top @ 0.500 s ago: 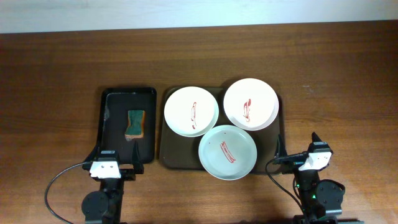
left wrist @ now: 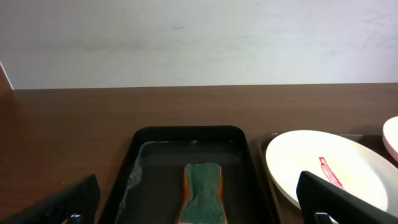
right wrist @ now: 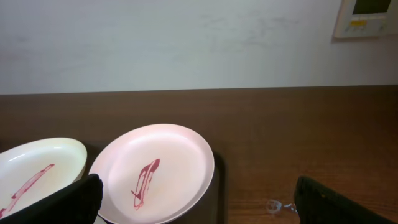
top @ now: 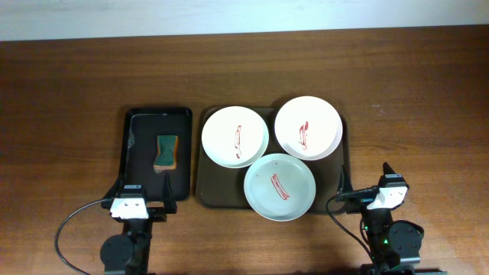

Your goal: Clean dirty plates on tray and stack at the side

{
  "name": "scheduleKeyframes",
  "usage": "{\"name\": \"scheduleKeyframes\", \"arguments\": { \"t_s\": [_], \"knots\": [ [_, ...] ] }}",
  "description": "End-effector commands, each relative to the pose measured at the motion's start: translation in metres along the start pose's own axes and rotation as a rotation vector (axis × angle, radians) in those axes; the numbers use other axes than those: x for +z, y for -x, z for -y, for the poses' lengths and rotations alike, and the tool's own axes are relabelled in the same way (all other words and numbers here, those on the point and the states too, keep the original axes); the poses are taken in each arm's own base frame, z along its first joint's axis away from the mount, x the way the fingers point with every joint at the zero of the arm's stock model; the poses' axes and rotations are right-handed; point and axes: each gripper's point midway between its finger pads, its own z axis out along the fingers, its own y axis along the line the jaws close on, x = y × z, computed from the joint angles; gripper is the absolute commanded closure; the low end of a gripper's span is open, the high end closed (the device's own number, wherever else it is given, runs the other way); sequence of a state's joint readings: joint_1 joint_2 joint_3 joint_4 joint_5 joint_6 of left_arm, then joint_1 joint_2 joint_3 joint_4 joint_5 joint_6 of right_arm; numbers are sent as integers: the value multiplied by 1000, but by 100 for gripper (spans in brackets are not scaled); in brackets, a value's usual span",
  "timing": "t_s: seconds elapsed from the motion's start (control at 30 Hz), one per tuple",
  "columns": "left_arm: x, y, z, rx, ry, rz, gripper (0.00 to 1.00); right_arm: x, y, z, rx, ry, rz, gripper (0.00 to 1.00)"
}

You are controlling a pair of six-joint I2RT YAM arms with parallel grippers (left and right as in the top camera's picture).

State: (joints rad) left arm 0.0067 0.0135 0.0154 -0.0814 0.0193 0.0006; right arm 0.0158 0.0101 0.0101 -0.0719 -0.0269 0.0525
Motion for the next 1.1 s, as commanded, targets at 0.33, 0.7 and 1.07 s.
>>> {"name": "scheduleKeyframes", "arguments": {
  "t_s": [0.33,0.7,1.07],
  "knots": [
    [0,-1,3,16,-16,3,1,0,-2,-4,0,19,-3,1],
    [0,-1,3,15,-16,4,0,0,-1,-6,16,33,0,1],
    [-4,11,3,-43,-11,-244,1,-8,22,-10,26,42,-160,1]
  ]
}}
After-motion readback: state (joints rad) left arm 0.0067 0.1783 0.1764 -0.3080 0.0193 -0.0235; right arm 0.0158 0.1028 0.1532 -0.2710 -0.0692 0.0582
